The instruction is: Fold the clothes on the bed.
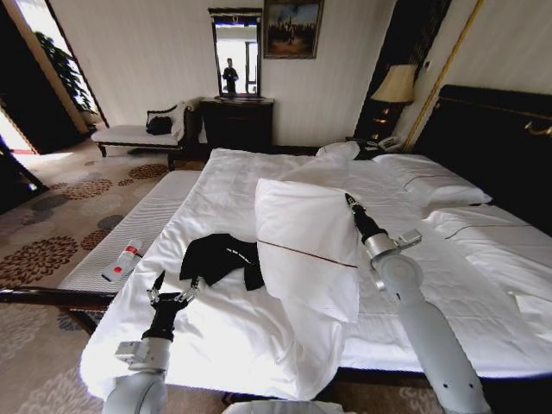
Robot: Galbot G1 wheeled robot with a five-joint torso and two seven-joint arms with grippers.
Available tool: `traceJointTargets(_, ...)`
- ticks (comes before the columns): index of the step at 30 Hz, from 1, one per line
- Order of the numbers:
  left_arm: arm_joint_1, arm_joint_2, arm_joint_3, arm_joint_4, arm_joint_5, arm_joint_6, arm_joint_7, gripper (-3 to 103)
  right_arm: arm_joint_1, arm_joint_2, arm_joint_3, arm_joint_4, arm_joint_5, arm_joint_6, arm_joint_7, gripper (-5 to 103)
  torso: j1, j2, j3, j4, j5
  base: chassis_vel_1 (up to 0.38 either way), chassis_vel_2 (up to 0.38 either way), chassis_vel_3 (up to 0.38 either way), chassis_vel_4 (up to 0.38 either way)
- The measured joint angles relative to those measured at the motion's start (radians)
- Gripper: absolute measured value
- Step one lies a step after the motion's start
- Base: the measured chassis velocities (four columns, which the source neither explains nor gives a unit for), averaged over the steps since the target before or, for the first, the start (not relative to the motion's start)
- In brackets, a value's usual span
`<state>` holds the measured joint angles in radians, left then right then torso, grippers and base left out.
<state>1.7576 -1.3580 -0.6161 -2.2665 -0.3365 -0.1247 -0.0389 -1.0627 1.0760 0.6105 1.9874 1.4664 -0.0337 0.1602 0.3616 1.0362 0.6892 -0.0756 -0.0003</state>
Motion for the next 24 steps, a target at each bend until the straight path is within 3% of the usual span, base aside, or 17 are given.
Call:
traceJointTargets(10,-0.013,0.000,0.019,-0.047,-0.019,0.007,-0.001,100,-0.195,0.024,0.196,0.127,0.014,0.019,0.066,1,0.000,0.000,0.000,-0.0003,-0.0002,0.000,0.000,0.000,0.000)
traceJointTargets(24,-0.015,0.002,0.090,-0.118,-0.031,0.020,-0.003,100,-0.392,0.069,0.448,0.232,0.046,0.048,0.094,1,0.000,0.000,0.000,0.0001,-0.0001,0.000,0.000,0.000,0.000)
